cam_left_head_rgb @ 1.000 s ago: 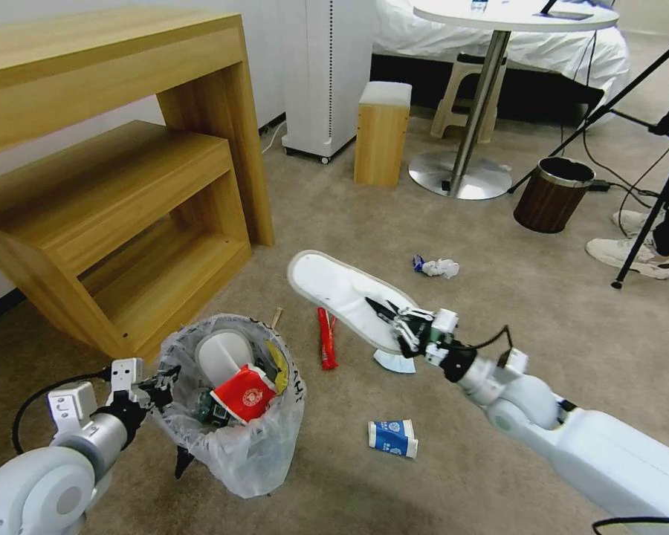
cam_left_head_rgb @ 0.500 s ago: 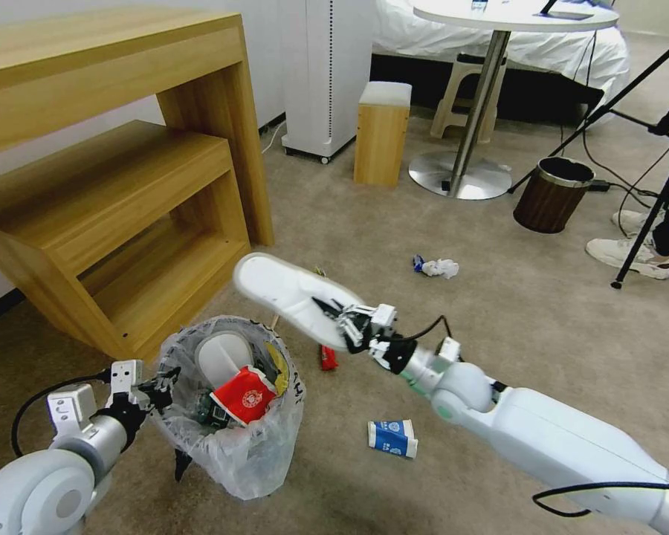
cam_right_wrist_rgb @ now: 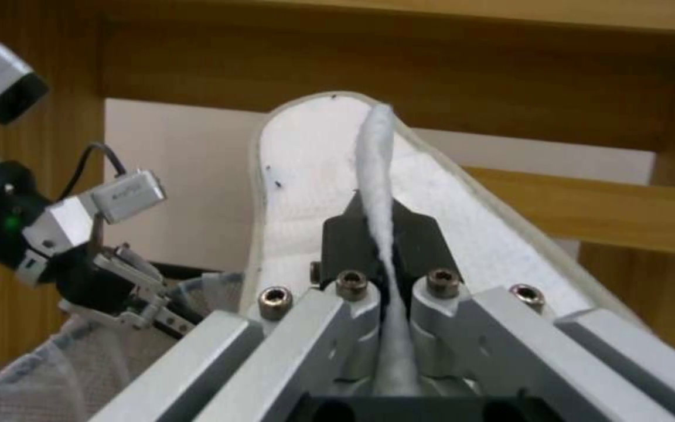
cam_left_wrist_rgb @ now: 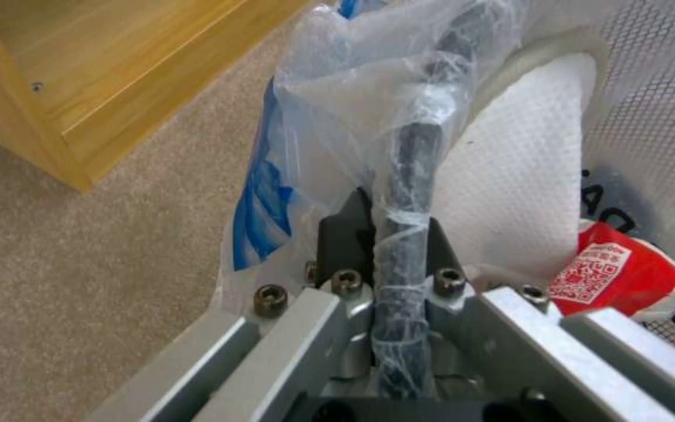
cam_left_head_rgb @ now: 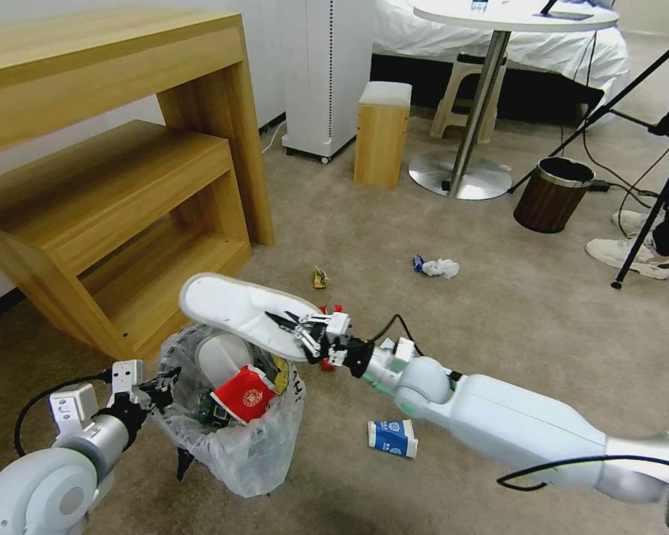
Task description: Pick up the trash bin and place the garbage on the floor into it.
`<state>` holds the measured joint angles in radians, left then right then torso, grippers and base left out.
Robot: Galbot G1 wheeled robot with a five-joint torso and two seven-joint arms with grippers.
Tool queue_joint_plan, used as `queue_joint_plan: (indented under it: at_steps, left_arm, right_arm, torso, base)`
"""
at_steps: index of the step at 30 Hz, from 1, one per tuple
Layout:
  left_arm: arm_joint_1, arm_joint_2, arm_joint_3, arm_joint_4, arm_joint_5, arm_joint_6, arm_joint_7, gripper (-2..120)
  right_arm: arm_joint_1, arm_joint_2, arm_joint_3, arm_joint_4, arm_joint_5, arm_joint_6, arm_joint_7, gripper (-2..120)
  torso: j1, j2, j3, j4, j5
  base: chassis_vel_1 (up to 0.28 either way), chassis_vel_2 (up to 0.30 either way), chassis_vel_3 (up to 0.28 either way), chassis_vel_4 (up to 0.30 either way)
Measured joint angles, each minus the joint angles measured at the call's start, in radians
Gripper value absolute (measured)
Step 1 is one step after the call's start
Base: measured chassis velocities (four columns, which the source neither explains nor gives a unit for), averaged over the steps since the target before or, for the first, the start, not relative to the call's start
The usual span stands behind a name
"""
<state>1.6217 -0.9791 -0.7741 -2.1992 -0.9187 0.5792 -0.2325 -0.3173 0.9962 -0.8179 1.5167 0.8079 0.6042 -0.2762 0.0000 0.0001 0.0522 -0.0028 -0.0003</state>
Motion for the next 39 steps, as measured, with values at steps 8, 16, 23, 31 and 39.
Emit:
queue_joint_plan:
  at_steps: [8, 16, 23, 31, 39]
  left_arm:
    - [0.004, 0.001, -0.002, -0.010, -0.003, 0.000, 0.001, 1]
    - [0.005, 0.003, -0.006, -0.012, -0.005, 0.000, 0.001, 1]
    - [0.004, 0.003, -0.011, -0.014, -0.008, -0.001, 0.001, 1]
    - [0.004, -0.003, -0.011, -0.014, -0.009, -0.002, 0.000, 1]
    - [-0.004, -0.001, -0.011, -0.009, -0.017, -0.005, 0.000, 1]
  right_arm:
    - [0.077, 0.138, -0.073, -0.103, -0.043, 0.010, -0.008, 0]
    - [0.096, 0.235, -0.117, -0.130, -0.048, 0.017, -0.014, 0]
    - [0.098, 0.228, -0.134, -0.120, -0.048, 0.018, -0.019, 0]
    - [0.077, 0.237, -0.151, -0.159, -0.088, 0.035, -0.031, 0]
    - [0.060, 0.233, -0.158, -0.170, -0.115, 0.043, -0.038, 0]
  torso:
    - [0.000, 0.000, 0.000, 0.0003, 0.0001]
    - [0.000, 0.000, 0.000, 0.0001, 0.0000]
    - [0.000, 0.000, 0.000, -0.0001, 0.0001]
    - [0.000, 0.000, 0.000, 0.0000, 0.0002]
    - [0.000, 0.000, 0.000, 0.0001, 0.0003]
  base:
    - [0.000, 0.000, 0.000, 0.000]
    - [0.000, 0.000, 0.000, 0.000]
    - [0.000, 0.000, 0.000, 0.000]
    - [0.000, 0.000, 0.000, 0.000]
    - [0.000, 0.000, 0.000, 0.000]
